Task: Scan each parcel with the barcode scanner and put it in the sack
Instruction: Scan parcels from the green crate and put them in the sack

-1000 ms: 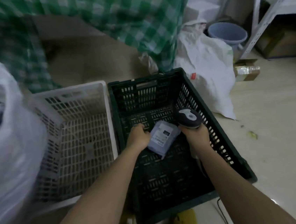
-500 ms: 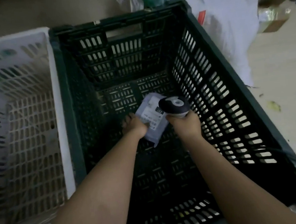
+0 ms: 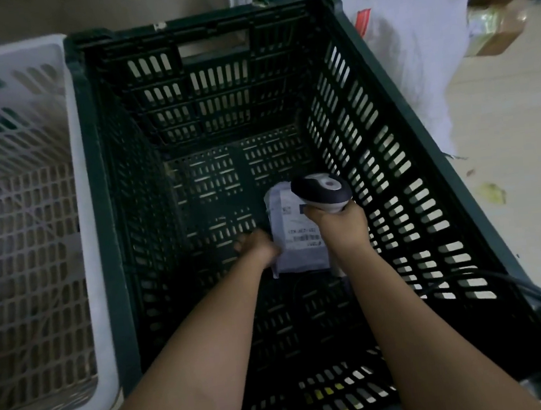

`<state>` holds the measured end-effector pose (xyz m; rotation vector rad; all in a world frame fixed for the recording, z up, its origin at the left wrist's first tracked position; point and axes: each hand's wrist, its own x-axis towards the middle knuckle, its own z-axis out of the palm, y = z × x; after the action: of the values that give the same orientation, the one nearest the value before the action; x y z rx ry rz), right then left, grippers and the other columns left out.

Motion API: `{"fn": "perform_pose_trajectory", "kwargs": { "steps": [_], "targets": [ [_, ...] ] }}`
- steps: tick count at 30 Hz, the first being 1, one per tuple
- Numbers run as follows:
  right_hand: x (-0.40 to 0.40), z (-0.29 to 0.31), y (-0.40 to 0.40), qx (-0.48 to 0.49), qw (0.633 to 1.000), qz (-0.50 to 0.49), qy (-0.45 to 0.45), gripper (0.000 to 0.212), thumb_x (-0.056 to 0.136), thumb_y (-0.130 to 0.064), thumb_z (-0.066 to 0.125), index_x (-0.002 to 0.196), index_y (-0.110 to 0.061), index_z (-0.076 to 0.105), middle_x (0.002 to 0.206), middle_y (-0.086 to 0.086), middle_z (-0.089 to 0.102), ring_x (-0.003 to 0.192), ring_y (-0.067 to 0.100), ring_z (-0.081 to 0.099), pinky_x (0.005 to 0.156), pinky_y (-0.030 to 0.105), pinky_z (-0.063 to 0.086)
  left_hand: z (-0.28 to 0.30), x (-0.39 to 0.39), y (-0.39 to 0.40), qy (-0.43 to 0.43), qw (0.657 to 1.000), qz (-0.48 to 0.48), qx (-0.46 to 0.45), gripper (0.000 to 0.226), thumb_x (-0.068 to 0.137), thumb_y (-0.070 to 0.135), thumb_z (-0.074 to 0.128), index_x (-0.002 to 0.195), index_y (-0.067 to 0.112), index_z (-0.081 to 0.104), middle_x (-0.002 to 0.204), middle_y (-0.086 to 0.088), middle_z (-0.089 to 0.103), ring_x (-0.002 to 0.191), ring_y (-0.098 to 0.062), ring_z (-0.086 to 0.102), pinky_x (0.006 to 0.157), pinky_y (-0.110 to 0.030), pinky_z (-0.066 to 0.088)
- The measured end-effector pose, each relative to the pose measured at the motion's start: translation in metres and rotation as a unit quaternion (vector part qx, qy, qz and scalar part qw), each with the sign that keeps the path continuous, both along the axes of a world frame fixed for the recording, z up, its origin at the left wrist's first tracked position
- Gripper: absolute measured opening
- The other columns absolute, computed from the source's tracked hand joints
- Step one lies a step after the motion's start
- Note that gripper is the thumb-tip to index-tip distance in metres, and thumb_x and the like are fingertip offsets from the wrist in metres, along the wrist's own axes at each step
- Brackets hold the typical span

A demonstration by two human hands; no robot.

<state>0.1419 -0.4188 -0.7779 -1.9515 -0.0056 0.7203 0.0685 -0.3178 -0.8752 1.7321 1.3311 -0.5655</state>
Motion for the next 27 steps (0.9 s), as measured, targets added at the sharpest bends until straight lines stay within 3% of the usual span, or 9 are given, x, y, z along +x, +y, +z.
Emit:
{"fn": "perform_pose_trajectory", "kwargs": {
  "steps": [2,4,6,8,11,15,21,24,27],
  "targets": [
    [0.000,0.001,0.000,0.010,1.000,0.000,0.008,0.012,0.081,-0.011,0.072,0.083,-0.018,0.062,0.072,-0.004,0.062,0.067,0.009,0.059,0.057,0.023,0.045,0.004,0.003,-0.008,-0.059,0.996,0.049,-0.049,0.011,0.092,0.015,0.057,0.094,0.007,0.064,0.106,-0.012,0.061,0.095,-0.025,0.059,0.077,-0.031,0.047],
    [0.001,0.002,0.000,0.013,1.000,0.002,0.016,0.015,0.082,-0.012,0.072,0.091,-0.017,0.062,0.070,-0.007,0.059,0.063,0.005,0.055,0.053,0.019,0.042,0.007,0.007,-0.014,-0.101,0.985,0.103,-0.093,0.017,0.090,0.005,0.056,0.074,0.010,0.054,0.082,-0.009,0.057,0.072,-0.018,0.053,0.067,-0.028,0.044],
    [0.005,0.002,-0.003,0.007,1.000,0.007,0.025,0.012,0.082,-0.013,0.072,0.089,-0.016,0.062,0.067,-0.006,0.057,0.060,0.006,0.052,0.049,0.018,0.039,0.011,0.010,-0.018,-0.135,0.975,0.135,-0.116,0.005,0.088,0.002,0.058,0.084,0.004,0.059,0.092,-0.021,0.059,0.083,-0.027,0.058,0.078,-0.036,0.048],
    [0.008,0.004,-0.006,-0.004,1.000,0.014,0.025,0.012,0.082,-0.012,0.072,0.076,-0.017,0.062,0.061,-0.004,0.055,0.055,0.008,0.050,0.046,0.017,0.040,0.012,0.013,-0.022,-0.158,0.967,0.157,-0.126,0.017,0.087,0.004,0.062,0.103,-0.001,0.059,0.109,-0.028,0.059,0.097,-0.034,0.059,0.086,-0.040,0.048],
    [0.012,0.004,-0.010,-0.004,1.000,0.006,0.016,0.021,0.082,-0.010,0.071,0.071,-0.021,0.058,0.060,-0.002,0.055,0.054,0.011,0.049,0.039,0.013,0.037,0.011,0.013,-0.025,-0.185,0.954,0.195,-0.132,0.026,0.085,0.006,0.066,0.096,0.013,0.043,0.098,-0.009,0.053,0.095,-0.025,0.052,0.082,-0.037,0.047],
    [0.012,0.006,-0.009,0.021,1.000,-0.002,0.009,0.020,0.083,-0.011,0.071,0.076,-0.024,0.058,0.066,-0.005,0.058,0.058,0.008,0.053,0.041,0.010,0.040,0.015,0.010,-0.019,-0.216,0.945,0.217,-0.113,0.034,0.085,0.008,0.068,0.105,0.014,0.041,0.101,-0.007,0.051,0.092,-0.023,0.052,0.078,-0.034,0.046],
    [-0.008,0.023,-0.002,0.060,0.997,-0.039,0.014,0.021,0.080,-0.007,0.074,0.097,-0.014,0.064,0.087,0.000,0.065,0.074,0.009,0.060,0.054,0.014,0.046,0.071,-0.007,0.013,-0.276,0.935,0.216,-0.049,0.041,0.087,0.008,0.066,0.123,0.013,0.050,0.105,-0.003,0.057,0.080,-0.013,0.055,0.071,-0.028,0.048],
    [-0.024,0.060,-0.002,0.115,0.988,-0.108,-0.003,0.035,0.082,-0.004,0.072,0.115,-0.005,0.062,0.100,0.005,0.065,0.086,0.015,0.063,0.051,0.002,0.043,0.119,-0.018,0.021,-0.333,0.914,0.229,-0.025,0.042,0.090,0.008,0.062,0.131,0.011,0.050,0.115,-0.002,0.058,0.097,-0.018,0.057,0.084,-0.032,0.049],
    [-0.037,0.111,-0.006,0.152,0.977,-0.146,-0.020,0.035,0.086,0.000,0.067,0.120,0.001,0.059,0.108,0.015,0.063,0.085,0.027,0.067,0.048,0.008,0.046,0.177,-0.035,0.023,-0.384,0.893,0.236,0.004,0.039,0.094,0.011,0.057,0.132,0.012,0.051,0.117,0.000,0.058,0.101,-0.015,0.056,0.086,-0.029,0.048]
  ]
}}
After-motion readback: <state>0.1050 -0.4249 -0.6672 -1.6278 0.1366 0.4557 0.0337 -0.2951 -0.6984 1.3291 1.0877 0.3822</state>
